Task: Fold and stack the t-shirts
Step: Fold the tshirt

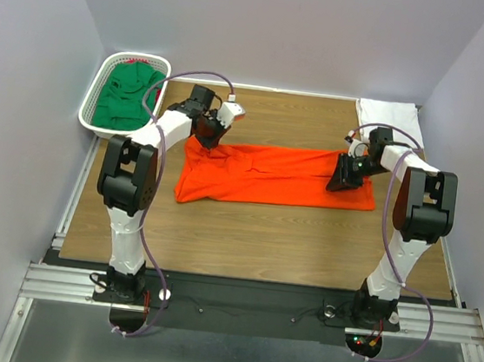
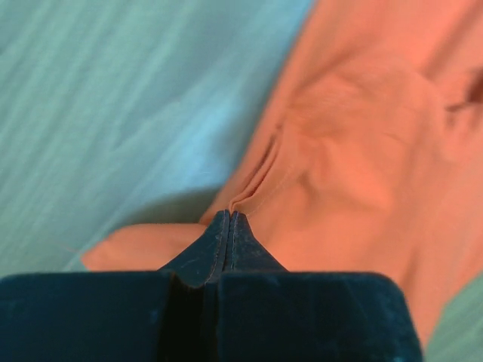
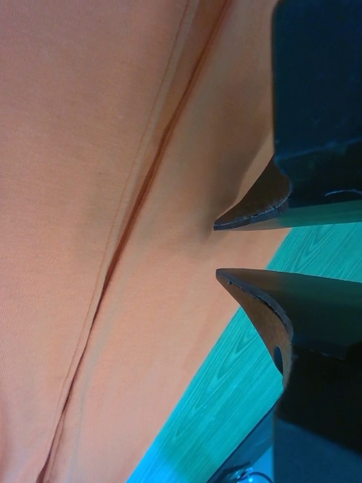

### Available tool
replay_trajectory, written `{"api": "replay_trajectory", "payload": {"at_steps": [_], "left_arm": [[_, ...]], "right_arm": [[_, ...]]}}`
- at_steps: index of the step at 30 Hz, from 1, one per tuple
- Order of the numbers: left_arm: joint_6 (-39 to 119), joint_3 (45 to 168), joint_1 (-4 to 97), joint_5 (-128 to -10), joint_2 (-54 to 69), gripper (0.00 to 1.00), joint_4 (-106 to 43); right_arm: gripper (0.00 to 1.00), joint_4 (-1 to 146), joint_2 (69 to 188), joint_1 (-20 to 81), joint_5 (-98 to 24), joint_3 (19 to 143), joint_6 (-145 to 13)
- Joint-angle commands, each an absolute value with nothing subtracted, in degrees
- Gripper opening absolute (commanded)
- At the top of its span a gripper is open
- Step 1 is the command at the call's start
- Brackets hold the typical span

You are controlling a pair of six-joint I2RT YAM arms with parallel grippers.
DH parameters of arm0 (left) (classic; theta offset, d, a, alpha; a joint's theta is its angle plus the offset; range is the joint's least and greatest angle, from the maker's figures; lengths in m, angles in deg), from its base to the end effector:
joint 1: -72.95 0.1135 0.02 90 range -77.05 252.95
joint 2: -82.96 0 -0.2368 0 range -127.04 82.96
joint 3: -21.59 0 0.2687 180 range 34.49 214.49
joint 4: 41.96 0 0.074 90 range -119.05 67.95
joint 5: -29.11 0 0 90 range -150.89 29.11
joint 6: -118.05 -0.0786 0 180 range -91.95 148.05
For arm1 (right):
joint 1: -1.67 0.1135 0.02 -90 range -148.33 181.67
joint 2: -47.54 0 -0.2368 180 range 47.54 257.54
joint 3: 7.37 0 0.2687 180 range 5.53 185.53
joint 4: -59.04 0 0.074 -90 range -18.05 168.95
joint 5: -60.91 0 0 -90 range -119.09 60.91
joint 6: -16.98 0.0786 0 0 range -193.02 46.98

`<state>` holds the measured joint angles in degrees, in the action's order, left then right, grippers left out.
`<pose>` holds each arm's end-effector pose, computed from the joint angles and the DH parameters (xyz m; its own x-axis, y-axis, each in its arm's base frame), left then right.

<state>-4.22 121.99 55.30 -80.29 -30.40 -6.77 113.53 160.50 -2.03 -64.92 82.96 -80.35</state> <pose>0.4443 -0.1688 0.1603 -0.3347 0.6350 -0.6962 0.7994 0.5826 0.1470 0.3932 0.0207 0.0939 -0.9549 -0.0419 -0.2939 -0.2014 0.8188 0.5376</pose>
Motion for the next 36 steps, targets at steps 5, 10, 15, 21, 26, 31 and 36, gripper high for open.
{"api": "replay_trajectory", "payload": {"at_steps": [5,10,15,21,26,31,36], "left_arm": [[-4.2,128.9,56.8,-79.3,-33.7,0.20,-8.2],[-4.3,130.4,56.9,-81.2,-34.6,0.22,-7.1],[-4.6,131.8,57.0,-81.8,-35.6,0.23,-6.2],[-4.8,133.1,57.1,-82.2,-36.2,0.03,-4.7],[-4.8,131.2,57.1,-83.8,-33.4,0.00,-4.8],[-5.8,124.3,54.8,-85.0,-26.6,0.00,-5.8],[-6.5,119.0,52.0,-85.7,-24.9,0.00,-5.0]], "right_arm": [[0.33,114.1,160.0,-2.1,-66.0,84.5,-81.4],[0.33,114.1,159.8,-2.1,-65.6,84.6,-81.6],[0.33,114.2,160.2,-2.1,-65.6,84.6,-81.5],[0.32,114.3,160.6,-2.1,-65.6,85.1,-81.4],[0.33,114.4,160.7,-2.1,-65.6,85.1,-81.4],[0.32,114.4,160.6,-2.1,-65.5,85.0,-81.5],[0.32,114.5,160.7,-2.1,-65.7,85.3,-81.5]]}}
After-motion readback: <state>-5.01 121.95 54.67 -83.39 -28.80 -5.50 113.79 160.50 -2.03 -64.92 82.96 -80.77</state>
